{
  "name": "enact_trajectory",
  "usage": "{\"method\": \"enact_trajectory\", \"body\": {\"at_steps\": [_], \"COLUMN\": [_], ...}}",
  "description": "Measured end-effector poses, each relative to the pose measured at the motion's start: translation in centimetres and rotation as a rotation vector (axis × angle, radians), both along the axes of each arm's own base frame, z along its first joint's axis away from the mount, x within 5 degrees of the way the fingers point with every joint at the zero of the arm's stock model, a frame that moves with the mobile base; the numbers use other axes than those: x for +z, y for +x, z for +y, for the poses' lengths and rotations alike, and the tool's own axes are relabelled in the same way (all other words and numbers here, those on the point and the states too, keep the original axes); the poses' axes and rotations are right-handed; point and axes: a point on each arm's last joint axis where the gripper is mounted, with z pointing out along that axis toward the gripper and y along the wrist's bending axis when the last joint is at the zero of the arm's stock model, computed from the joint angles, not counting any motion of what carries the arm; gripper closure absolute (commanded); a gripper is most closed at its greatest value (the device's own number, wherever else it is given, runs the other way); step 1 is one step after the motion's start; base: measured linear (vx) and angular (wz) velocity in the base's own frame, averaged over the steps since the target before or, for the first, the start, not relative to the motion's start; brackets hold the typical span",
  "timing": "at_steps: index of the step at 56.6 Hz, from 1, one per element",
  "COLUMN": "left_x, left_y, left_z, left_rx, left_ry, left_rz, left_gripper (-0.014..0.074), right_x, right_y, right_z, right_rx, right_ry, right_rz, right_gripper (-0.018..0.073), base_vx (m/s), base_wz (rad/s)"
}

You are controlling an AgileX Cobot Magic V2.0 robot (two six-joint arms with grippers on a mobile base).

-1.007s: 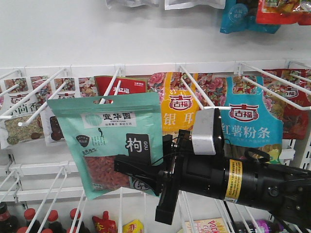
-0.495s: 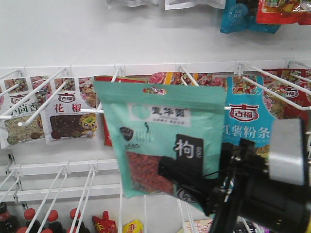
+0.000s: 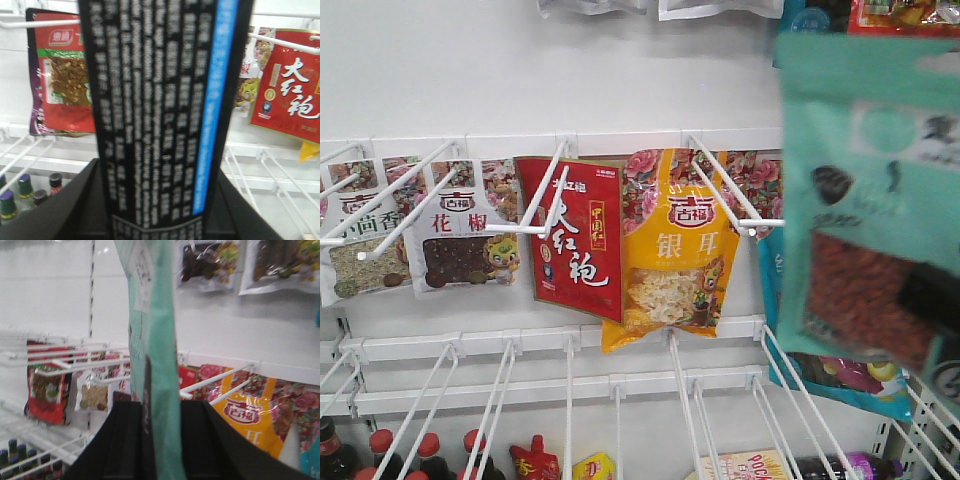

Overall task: Pick snacks and fruit into basket
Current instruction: 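Pull the teal bag off the hook toward the robot with the right gripper, then drive away from the shelf holding the cookie box and teal bag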

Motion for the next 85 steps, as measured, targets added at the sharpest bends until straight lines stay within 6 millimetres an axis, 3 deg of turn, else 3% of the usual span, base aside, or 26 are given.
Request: {"method": "enact_trajectory", "body": {"at_steps": [5, 15, 20, 30, 47, 85], "left_x": [0.0, 0.5, 0.7, 1.3, 1.9, 2.0], "left_y": [0.0, -0.4, -0.4, 0.3, 2.4, 2.5], "left_z": [-0.1, -0.3, -0.5, -0.9, -1.6, -1.6], "left_rx": [-0.006, -0.031, -0.052, -0.099, -0.147, -0.151], "left_ry": [-0.013, -0.026, -0.056, -0.04, -0.049, -0.044], "left_rz": [0.0, -0.067, -0.083, -0.138, -0.165, -0.177], "left_gripper": [0.0594, 0.0594, 0.0594, 0.0594, 0.0594, 0.0594], "right_x": [-0.3, -4.8, -5.8, -5.6, -4.0, -3.4], "right_y": [-0.9, -0.3, 0.1, 0.4, -0.2, -0.3], "right_z": [-0.9, -1.7, -2.3, -3.3, -3.1, -3.2], "right_rx": [-0.046, -0.159, -0.231, -0.346, -0.303, -0.307], "right_ry": [0.044, 0.025, 0.026, 0.058, 0.075, 0.052], "right_rz": [-0.006, 0.084, 0.108, 0.094, 0.05, 0.021], "right_gripper": [0.0568, 0.0568, 0.0568, 0.0568, 0.0568, 0.0568], "base_vx": [0.0, 0.0, 0.0, 0.0, 0.0, 0.0], "base_wz": [0.0, 0.0, 0.0, 0.0, 0.0, 0.0]}}
